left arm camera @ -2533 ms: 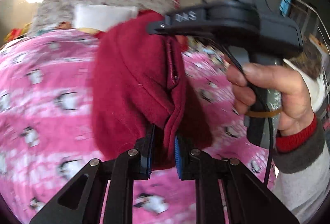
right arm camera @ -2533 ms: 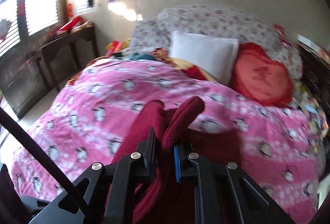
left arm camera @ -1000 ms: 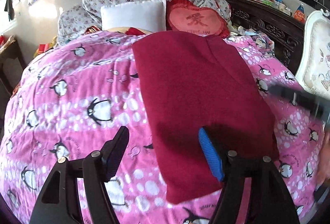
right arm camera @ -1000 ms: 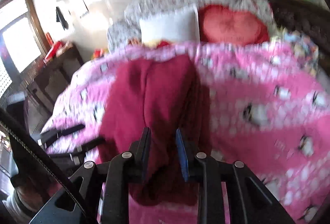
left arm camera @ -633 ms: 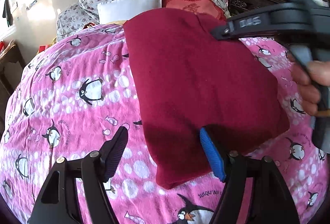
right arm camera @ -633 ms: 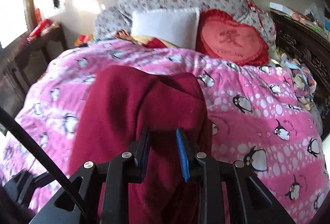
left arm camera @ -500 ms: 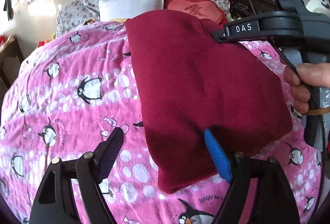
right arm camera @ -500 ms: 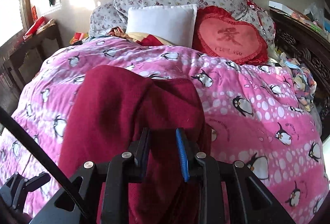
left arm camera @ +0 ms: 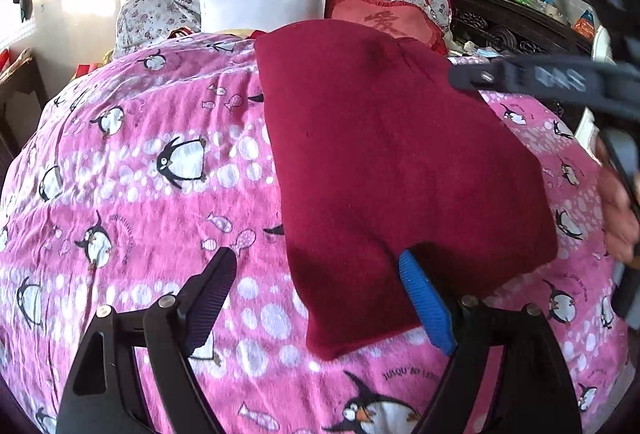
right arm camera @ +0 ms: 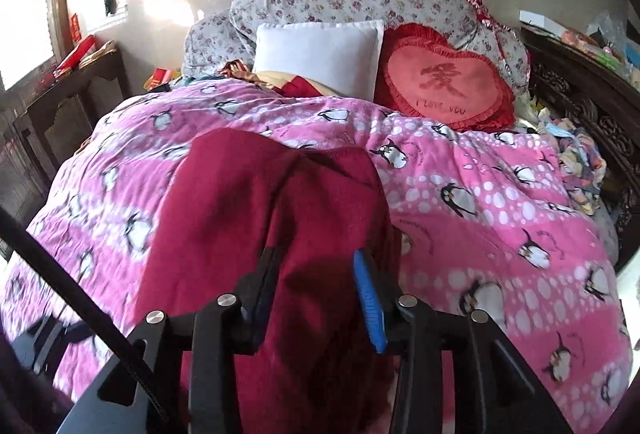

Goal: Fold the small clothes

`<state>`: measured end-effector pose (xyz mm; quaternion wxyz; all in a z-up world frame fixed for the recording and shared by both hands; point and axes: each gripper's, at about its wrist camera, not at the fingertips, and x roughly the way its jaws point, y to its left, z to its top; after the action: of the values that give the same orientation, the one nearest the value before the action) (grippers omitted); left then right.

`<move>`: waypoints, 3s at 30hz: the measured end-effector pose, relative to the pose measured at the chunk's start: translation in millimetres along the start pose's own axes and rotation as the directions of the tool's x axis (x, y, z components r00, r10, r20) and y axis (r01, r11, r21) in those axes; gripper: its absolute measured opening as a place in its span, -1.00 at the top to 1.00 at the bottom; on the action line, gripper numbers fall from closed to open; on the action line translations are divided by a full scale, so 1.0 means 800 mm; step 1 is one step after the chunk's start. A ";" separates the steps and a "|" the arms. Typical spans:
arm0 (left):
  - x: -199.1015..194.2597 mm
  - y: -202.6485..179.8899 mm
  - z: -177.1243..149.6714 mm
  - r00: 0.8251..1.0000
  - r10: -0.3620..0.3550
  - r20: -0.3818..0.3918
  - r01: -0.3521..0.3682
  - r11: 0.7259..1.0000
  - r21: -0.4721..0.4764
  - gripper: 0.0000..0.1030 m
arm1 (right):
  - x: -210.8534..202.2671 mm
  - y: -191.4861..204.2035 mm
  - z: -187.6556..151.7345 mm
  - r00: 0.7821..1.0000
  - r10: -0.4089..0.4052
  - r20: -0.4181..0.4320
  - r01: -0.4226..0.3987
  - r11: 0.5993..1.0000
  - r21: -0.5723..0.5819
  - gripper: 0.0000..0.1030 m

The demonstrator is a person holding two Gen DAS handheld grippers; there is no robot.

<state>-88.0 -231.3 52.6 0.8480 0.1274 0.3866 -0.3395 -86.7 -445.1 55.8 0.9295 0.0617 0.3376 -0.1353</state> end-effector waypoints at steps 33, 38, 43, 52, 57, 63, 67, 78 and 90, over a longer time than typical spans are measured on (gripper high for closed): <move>-0.055 0.014 -0.015 0.994 0.088 0.061 -0.084 0.995 -0.051 -0.61 | -0.088 0.018 -0.097 0.998 0.051 0.020 -0.053 0.993 0.104 -0.42; -0.057 0.016 -0.010 0.994 0.087 0.063 -0.083 0.995 -0.051 -0.61 | -0.088 0.019 -0.093 0.999 0.048 0.019 -0.050 0.993 0.111 -0.53; -0.050 0.020 -0.007 0.996 0.075 0.047 -0.071 0.995 -0.066 -0.61 | -0.083 0.018 -0.091 0.999 0.026 0.017 -0.028 0.993 0.112 -0.54; -0.037 0.031 -0.003 0.998 0.055 0.027 -0.052 0.994 -0.100 -0.63 | -0.073 0.014 -0.094 0.999 0.033 0.002 -0.033 0.991 0.133 -0.61; -0.016 0.045 0.013 0.999 -0.030 0.020 0.033 0.987 -0.156 -0.70 | -0.058 -0.005 -0.091 0.999 0.040 -0.002 -0.039 0.982 0.183 -0.74; 0.018 0.052 0.041 0.994 -0.106 0.012 0.107 0.982 -0.159 -0.80 | -0.022 -0.040 -0.078 0.997 0.082 -0.005 -0.077 0.961 0.265 -0.85; 0.042 0.063 0.057 0.982 -0.185 0.025 0.186 0.960 -0.209 -0.86 | 0.006 -0.061 -0.071 0.988 0.151 -0.011 -0.141 0.942 0.306 -0.93; 0.096 0.058 0.074 0.948 -0.317 -0.008 0.305 0.917 -0.259 -1.00 | 0.060 -0.082 -0.064 0.948 0.317 -0.009 -0.290 0.880 0.376 -1.00; 0.056 0.031 0.087 0.943 -0.334 -0.014 0.329 0.934 -0.137 0.04 | 0.020 -0.053 -0.058 0.939 0.338 0.059 -0.340 0.893 0.294 -0.13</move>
<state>-10.7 -267.5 64.7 0.7779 0.0099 0.4401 -0.4485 -115.5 -479.8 9.0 0.9196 0.2596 0.2942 -0.0213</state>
